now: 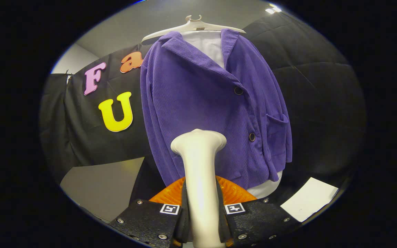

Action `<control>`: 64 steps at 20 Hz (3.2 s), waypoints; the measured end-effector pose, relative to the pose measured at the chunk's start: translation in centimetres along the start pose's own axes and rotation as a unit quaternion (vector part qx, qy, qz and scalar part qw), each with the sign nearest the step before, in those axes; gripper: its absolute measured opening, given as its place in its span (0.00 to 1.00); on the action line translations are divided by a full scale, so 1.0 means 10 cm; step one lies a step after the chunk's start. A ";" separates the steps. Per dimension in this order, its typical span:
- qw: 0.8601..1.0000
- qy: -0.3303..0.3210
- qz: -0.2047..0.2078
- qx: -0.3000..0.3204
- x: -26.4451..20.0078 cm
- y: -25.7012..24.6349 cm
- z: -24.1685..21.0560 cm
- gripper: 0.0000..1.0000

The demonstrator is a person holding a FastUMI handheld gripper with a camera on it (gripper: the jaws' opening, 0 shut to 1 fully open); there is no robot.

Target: Iron the clothes twice with a garment steamer, once on the left side and once on the right side.

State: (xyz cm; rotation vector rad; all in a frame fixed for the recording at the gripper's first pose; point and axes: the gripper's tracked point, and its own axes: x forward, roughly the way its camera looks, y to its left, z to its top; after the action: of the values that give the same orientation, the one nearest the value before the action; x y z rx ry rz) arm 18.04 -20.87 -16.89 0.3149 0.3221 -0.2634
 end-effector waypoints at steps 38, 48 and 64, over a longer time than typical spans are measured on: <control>1.000 0.017 -0.018 0.014 -0.60 -0.50 -0.01 0.34; 0.994 -0.065 0.011 0.083 -0.76 -0.73 1.24 0.34; 0.980 -0.163 0.024 0.112 -0.35 -0.94 2.65 0.33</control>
State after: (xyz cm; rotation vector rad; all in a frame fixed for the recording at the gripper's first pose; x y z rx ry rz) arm 19.06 -37.86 5.78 0.4930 -0.0402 -0.2987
